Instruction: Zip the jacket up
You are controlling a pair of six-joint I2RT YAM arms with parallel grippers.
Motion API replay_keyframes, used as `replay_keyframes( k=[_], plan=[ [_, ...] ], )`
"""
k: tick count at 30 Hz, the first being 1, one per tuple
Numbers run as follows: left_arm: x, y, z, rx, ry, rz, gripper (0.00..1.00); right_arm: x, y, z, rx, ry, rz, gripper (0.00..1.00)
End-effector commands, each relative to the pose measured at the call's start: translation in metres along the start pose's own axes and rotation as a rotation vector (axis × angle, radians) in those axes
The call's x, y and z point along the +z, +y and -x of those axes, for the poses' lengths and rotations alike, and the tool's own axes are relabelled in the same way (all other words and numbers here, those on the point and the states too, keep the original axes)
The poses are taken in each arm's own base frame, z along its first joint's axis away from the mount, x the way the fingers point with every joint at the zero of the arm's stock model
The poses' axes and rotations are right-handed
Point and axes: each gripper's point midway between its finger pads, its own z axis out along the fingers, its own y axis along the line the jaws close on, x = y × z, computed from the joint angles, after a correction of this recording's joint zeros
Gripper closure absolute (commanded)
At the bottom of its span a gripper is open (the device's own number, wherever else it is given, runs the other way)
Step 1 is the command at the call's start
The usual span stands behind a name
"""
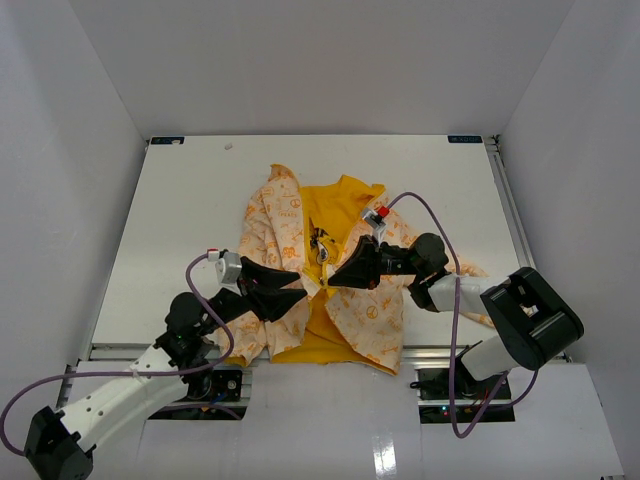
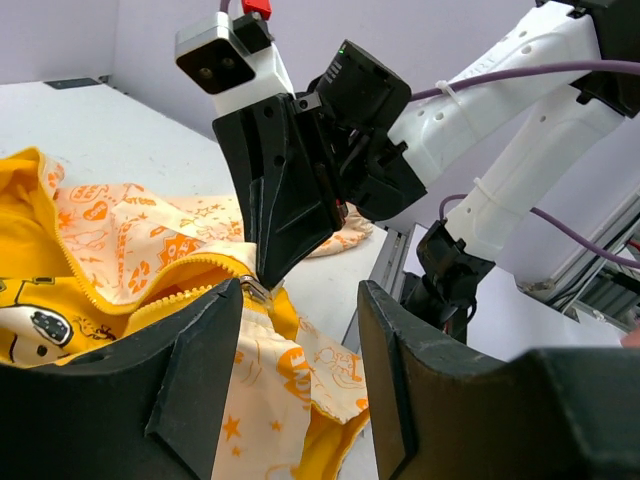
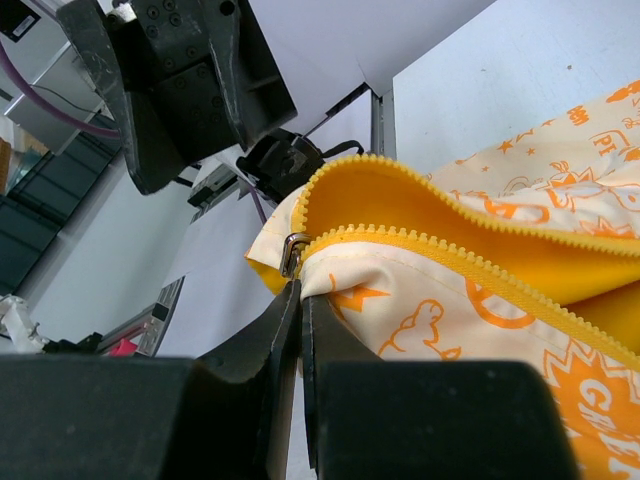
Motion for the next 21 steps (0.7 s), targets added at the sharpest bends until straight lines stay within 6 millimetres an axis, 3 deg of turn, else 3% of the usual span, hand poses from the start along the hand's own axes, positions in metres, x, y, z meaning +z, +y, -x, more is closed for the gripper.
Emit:
replay_keyframes(
  k=[1,12,21],
  plan=[
    [0.000,0.011,0.005,-0.028,0.050,0.107,0.39,0.000,0.061,0.050,-0.486,-0.178,0.210,0.92],
    [0.016,0.028,-0.031,-0.261,0.155,0.181,0.43,0.000,0.061,0.051,-0.486,-0.183,0.203,0.92],
    [0.016,0.029,-0.032,-0.278,0.154,0.190,0.44,0.000,0.059,0.050,-0.487,-0.182,0.193,0.92]
  ],
)
